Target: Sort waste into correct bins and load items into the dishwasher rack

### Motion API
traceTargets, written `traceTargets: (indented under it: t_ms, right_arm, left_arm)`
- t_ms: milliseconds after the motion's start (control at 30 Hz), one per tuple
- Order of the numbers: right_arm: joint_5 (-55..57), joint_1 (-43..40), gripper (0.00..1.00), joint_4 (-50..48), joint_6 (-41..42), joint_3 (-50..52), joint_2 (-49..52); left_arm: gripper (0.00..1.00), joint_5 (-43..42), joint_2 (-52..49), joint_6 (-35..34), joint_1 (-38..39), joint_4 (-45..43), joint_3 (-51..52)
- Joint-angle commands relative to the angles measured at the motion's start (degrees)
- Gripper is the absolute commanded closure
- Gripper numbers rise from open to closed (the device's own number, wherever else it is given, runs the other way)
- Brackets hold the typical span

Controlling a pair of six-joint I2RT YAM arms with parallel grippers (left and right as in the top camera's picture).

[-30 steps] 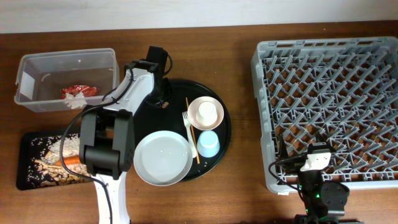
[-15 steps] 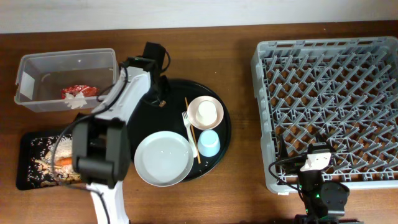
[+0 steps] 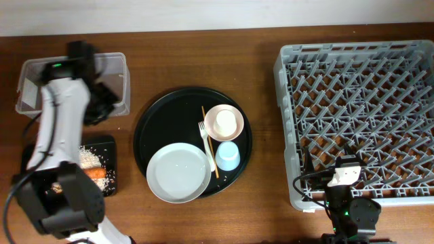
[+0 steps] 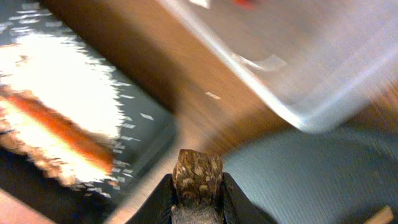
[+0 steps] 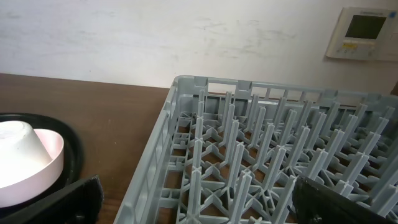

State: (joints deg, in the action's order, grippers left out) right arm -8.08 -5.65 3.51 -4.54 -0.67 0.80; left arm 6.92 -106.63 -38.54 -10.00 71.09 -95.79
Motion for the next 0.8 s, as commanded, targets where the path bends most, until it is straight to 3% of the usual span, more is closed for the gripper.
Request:
traceTargets:
  t_ms: [0, 300, 367, 400, 433, 633, 767]
  right_arm:
    - [-0.33, -0.33, 0.01, 0.22, 0.09, 0.35, -0.44]
    - [-0.33, -0.33, 0.01, 0.22, 0.09, 0.35, -0.44]
    - [-0.33, -0.33, 0.01, 0.2, 0.09, 0.35, -0.44]
    - [-0.33, -0.33, 0.01, 0.22, 0.09, 0.35, -0.44]
    - [-0.33, -0.33, 0.01, 0.22, 0.09, 0.35, -0.44]
    - [-0.33, -0.33, 0.01, 0.2, 0.09, 0.35, -0.44]
    - [-0.33, -0.33, 0.01, 0.2, 0.09, 0.35, -0.44]
  left_arm:
    - [0.8, 1.49, 0.24, -5.14, -9.53, -0.31, 4.09]
    - [0.79, -3.15, 0.24, -8.74, -23.12, -12.04, 19.34]
    - [0.69, -3.52, 0.24, -8.74, -23.85, -12.81, 20.02]
    - [0.53, -3.52, 0.24, -8.74, -23.82, -12.9, 20.02]
    - [0.46, -3.76, 0.24, -8.74, -23.82, -13.27, 20.02]
    - [0.38, -7.15, 0.31, -7.72, -23.76, -13.57, 19.87]
    - [0.37, -13.29, 3.87, -1.81, -22.95, -12.94, 18.75]
